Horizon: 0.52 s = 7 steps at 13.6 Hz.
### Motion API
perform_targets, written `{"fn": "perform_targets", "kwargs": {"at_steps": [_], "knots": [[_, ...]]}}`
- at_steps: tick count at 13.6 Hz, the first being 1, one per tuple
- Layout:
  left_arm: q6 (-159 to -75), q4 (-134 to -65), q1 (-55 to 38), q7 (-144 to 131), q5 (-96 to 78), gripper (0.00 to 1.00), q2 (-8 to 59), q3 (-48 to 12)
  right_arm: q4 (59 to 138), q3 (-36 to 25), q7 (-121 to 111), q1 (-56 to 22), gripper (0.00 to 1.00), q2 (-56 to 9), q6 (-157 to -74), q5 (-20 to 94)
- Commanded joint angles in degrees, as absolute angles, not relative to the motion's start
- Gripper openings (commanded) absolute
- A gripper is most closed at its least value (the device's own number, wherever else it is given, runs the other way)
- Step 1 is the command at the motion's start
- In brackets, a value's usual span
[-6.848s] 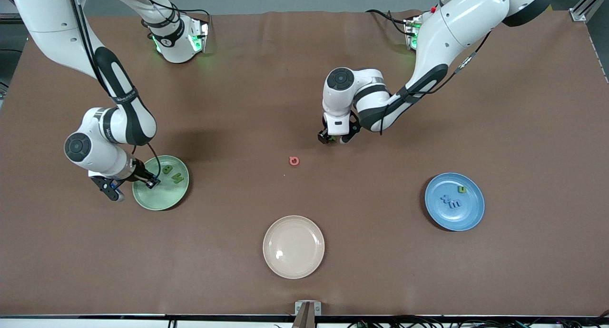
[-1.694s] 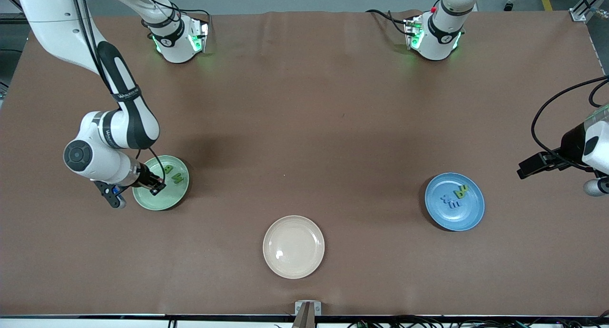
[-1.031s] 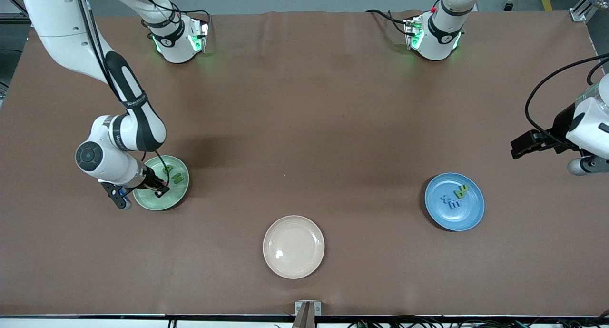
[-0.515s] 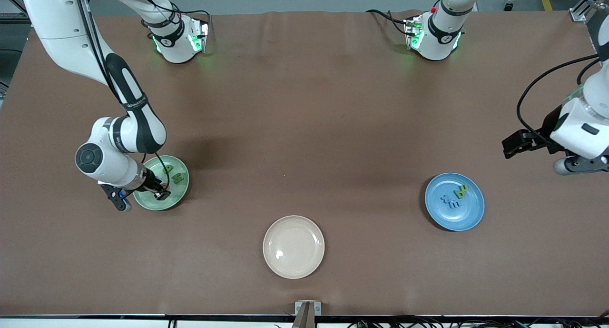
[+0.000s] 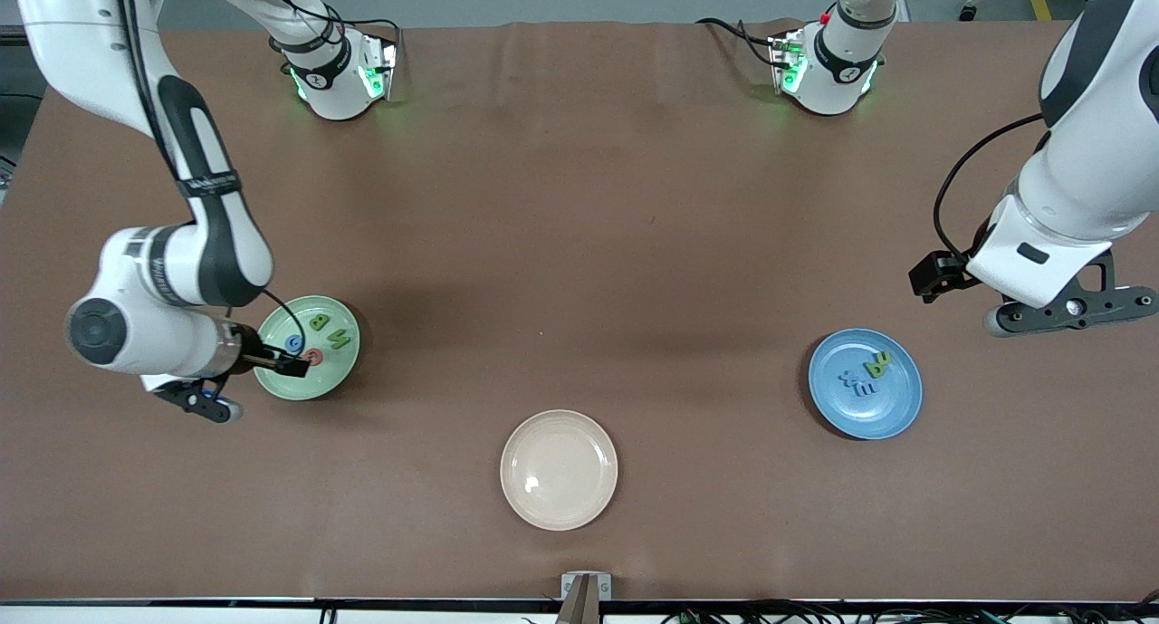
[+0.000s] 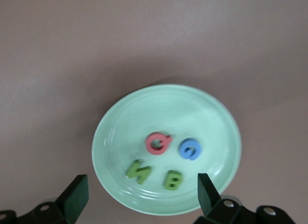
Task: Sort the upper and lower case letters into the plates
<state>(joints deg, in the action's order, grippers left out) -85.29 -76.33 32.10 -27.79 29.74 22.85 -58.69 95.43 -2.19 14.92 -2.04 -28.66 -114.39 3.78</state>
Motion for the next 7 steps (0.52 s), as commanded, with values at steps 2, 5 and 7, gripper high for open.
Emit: {"fn": "perform_targets", "kwargs": {"at_steps": [2, 5, 7], "knots": [[-86.21, -76.55, 20.6, -20.15, 16.83, 1.0, 13.56, -37.42, 92.11, -2.02, 4.66, 1.75, 1.0, -26.64, -108.38, -1.65], [-86.75, -77.95, 11.8, -12.07, 9.86, 1.0, 9.15, -22.89, 85.9, -1.93, 4.48, 1.58, 1.0, -24.43, -98.22, -2.64], [-86.57, -80.23, 8.8, -8.71, 7.4, 1.0, 6.61, -17.95, 76.51, -1.93, 4.13, 1.41, 1.0, -24.78, -86.98, -2.55]]}}
